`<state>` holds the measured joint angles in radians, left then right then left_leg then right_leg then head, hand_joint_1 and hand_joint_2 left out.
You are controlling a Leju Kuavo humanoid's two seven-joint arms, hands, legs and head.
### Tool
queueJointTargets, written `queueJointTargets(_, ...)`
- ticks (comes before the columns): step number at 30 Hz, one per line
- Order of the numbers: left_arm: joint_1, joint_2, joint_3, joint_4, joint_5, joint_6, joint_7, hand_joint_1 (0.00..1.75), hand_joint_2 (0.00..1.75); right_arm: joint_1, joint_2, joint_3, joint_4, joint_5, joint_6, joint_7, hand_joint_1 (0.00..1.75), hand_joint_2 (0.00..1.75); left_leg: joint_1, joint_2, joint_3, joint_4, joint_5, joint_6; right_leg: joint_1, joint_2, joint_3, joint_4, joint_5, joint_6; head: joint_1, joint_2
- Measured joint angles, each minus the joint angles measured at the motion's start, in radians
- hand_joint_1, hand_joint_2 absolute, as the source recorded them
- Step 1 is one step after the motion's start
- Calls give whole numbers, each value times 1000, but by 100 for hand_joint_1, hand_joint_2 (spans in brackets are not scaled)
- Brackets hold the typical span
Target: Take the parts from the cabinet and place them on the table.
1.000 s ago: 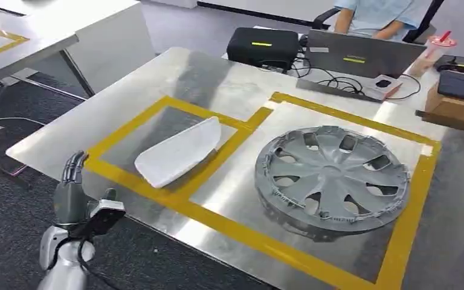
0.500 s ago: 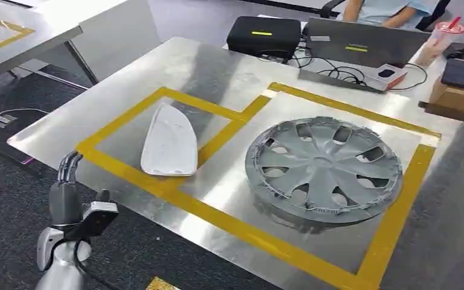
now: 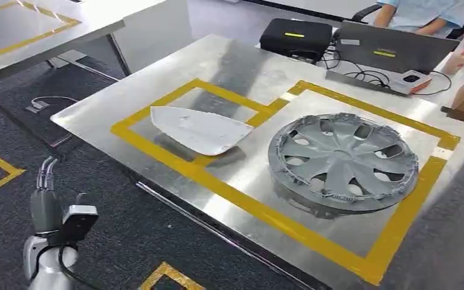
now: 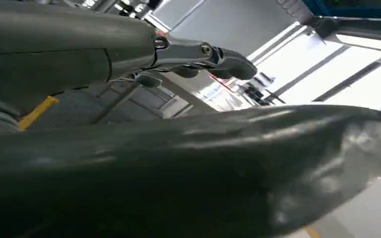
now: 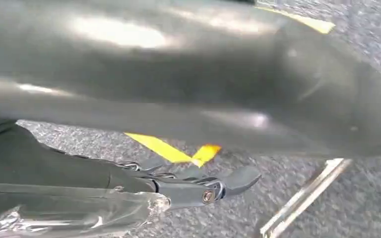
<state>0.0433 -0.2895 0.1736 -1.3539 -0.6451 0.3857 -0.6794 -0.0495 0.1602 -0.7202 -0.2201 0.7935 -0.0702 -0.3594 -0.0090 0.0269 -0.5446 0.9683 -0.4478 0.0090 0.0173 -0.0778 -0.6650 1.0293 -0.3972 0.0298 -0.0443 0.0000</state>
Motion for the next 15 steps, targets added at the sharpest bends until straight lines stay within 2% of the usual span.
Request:
queueJointTargets(1,0,-1,3,0,5,-2,0,0,0,2,0,0,0,1,0,0,0,0,3,-11,-11,0,11,6,-2,36,-14,40,-57,5,1,0)
queueJointTargets(2,0,-1,4,0,5,-3,0,0,0,2,0,-1,0,1,0,0,0,0,6,-22,-24,0,24,9,-4,59,-28,116,-128,11,4,0)
queueJointTargets(3,1,-1,6,0,7,-3,0,0,0,1,0,-1,0,2,0,0,0,0,6,-32,-40,0,37,9,-6,70,-44,198,-181,13,7,0)
queueJointTargets(4,1,-1,9,0,11,-3,0,0,0,0,0,-1,0,3,-1,0,0,0,6,-42,-55,1,50,8,-7,73,-52,262,-208,15,7,0)
queueJointTargets(5,2,-1,12,0,15,-3,0,0,0,-1,0,-2,0,5,-2,0,0,0,6,-52,-70,1,63,6,-8,74,-45,293,-206,16,6,0)
queueJointTargets(6,3,-1,15,0,17,-3,0,0,0,-2,0,-2,0,6,-3,0,0,0,8,-62,-85,2,75,3,-8,74,-19,283,-179,15,6,0)
queueJointTargets(7,3,-1,17,0,18,-3,0,0,0,-3,0,-2,0,6,-3,0,0,0,10,-75,-101,2,88,-1,-9,77,25,237,-138,14,6,0)
queueJointTargets(8,3,-1,19,0,18,-3,0,0,0,-4,0,-3,0,6,-3,0,0,0,13,-87,-117,2,102,-6,-10,89,87,159,-104,13,6,0)
queueJointTargets(9,3,-1,19,0,18,-2,0,0,0,-6,0,-4,0,6,-3,0,0,0,15,-100,-129,3,117,-13,-14,127,158,62,-107,13,6,0)
queueJointTargets(10,3,-1,21,-2,19,-2,0,0,0,-8,0,-4,0,6,-3,0,0,0,14,-109,-141,4,130,-20,-18,179,223,-34,-155,9,7,0)
queueJointTargets(11,3,-1,19,-4,20,-2,0,0,0,-7,0,-4,0,6,-3,0,0,0,16,-116,-140,1,143,-24,-16,178,228,-48,-156,1,1,0)
queueJointTargets(12,4,-1,20,-4,21,-1,0,0,0,-4,0,-5,0,6,-3,-1,0,0,17,-127,-138,-7,156,-30,-13,170,210,-45,-146,1,8,0)
queueJointTargets(13,5,-1,22,-4,21,0,0,0,0,-7,1,-6,0,7,-3,0,0,0,19,-139,-141,-12,170,-37,-7,162,207,-42,-145,-5,11,0)
queueJointTargets(14,8,0,25,-4,21,0,0,0,0,-6,1,-7,0,9,-3,0,0,0,19,-155,-147,-20,185,-47,-10,143,198,-44,-132,-16,4,0)
queueJointTargets(15,9,0,27,-4,23,1,0,0,0,-9,3,-8,0,9,-4,0,0,0,18,-118,-156,-10,155,-45,-15,122,189,-47,-118,-31,3,0)
